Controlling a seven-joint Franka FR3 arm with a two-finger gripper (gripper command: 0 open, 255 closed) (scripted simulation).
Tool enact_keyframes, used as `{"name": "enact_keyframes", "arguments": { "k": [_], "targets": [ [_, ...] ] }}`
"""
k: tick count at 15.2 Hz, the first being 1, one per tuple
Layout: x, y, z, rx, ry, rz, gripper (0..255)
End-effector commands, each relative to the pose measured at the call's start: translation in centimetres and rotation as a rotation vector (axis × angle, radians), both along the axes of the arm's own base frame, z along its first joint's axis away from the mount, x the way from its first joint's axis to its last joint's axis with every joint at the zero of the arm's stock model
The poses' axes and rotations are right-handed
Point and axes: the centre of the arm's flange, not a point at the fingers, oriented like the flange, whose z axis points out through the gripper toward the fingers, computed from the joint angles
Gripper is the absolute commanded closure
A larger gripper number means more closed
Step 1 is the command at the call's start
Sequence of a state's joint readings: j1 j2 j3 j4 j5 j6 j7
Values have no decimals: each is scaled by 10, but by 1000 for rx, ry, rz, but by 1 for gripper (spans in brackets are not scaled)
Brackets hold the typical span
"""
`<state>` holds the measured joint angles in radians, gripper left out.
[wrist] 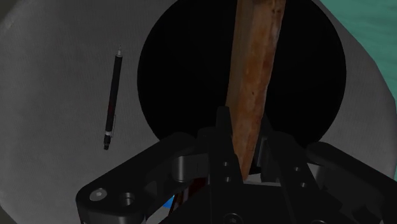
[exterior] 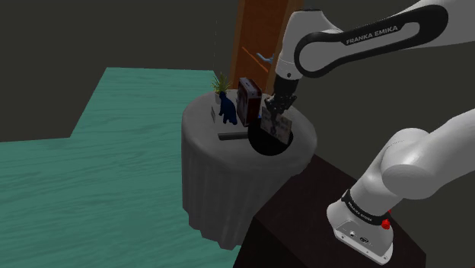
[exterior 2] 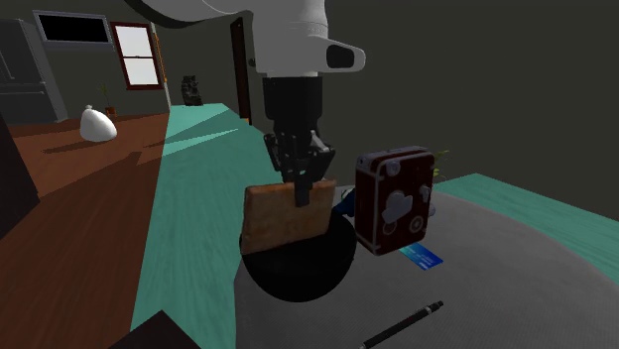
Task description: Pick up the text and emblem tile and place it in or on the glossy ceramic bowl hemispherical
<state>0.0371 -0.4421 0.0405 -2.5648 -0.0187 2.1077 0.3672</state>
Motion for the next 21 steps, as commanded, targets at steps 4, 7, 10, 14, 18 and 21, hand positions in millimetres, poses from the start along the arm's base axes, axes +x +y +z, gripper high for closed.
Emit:
{"name": "enact_keyframes", "arguments": {
  "k": [4,7,10,14,18,21],
  "targets": [
    [0,0,0,0,0,0,0],
    [0,0,0,0,0,0,0],
    [0,0,13,0,0,0,0],
    [1,2,50,0,0,0,0],
    [1,2,50,0,0,0,0],
    [1,2,50,0,0,0,0]
  ]
}}
